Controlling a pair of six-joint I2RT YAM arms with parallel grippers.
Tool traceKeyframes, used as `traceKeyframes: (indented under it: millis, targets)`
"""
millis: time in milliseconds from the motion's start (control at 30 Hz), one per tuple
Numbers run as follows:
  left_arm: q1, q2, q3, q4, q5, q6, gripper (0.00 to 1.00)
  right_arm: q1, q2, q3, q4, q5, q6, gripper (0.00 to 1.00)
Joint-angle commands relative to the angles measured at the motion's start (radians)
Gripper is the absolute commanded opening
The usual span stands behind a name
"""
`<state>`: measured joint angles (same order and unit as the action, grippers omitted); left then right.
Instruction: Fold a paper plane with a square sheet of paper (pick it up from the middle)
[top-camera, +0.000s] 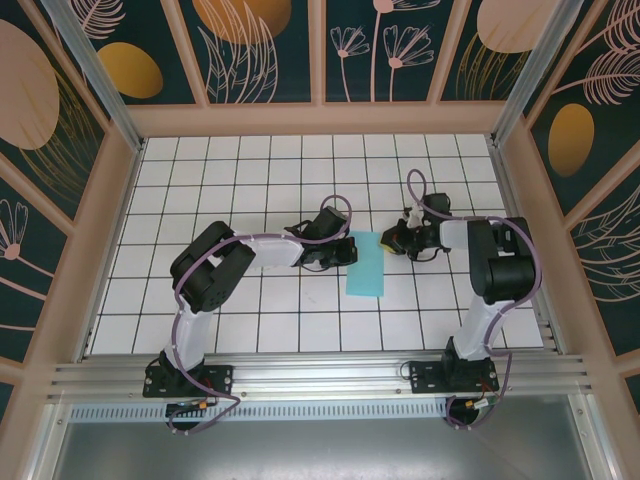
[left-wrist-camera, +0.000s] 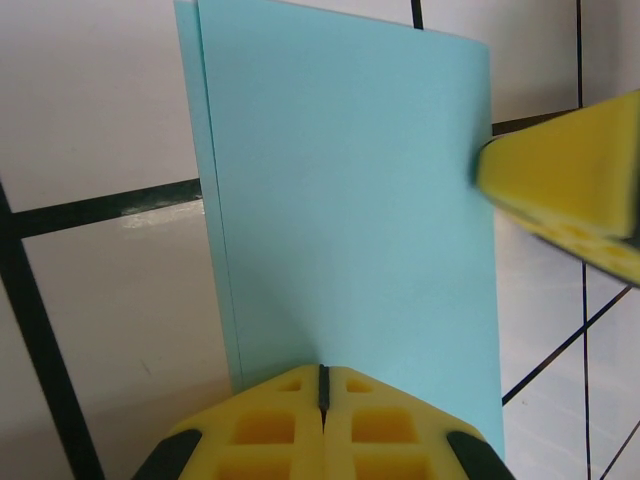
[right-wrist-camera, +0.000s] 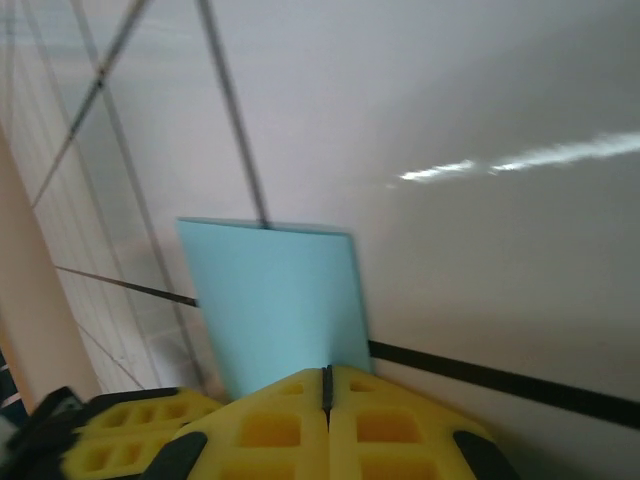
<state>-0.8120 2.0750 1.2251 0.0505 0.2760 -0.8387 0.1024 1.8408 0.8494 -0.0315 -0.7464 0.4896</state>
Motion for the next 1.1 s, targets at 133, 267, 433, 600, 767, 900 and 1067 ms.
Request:
traceKeyframes:
  millis: [133,267,433,600,767,900,1067]
  targets:
    - [-0.003,0.022,-0.024,-0.118,-0.032,0.01,0.0,0.004,-0.081,0.001,-0.05,0.013,-0.045,0.05]
    - [-0.004,0.021,-0.027,-0.113,-0.03,0.007,0.0,0.012,-0.152,-0.06,-0.025,-0.036,-0.018,0.06]
    - [-0.004,0.022,-0.026,-0.115,-0.029,0.009,0.0,0.031,-0.169,-0.157,-0.003,-0.029,-0.019,0.06]
    - [-0.004,0.024,-0.027,-0.115,-0.026,0.013,0.0,0.031,-0.149,-0.207,-0.018,0.03,-0.038,0.06]
    - [-0.004,0.024,-0.021,-0.12,-0.032,0.012,0.0,0.036,-0.218,-0.217,-0.047,0.017,-0.04,0.06]
    - [-0.003,0.016,-0.024,-0.114,-0.034,0.005,0.0,0.048,-0.341,-0.261,-0.037,-0.022,-0.009,0.08]
    - [-0.004,0.021,-0.021,-0.112,-0.029,0.004,0.0,0.075,-0.362,-0.329,-0.009,-0.04,0.012,0.08]
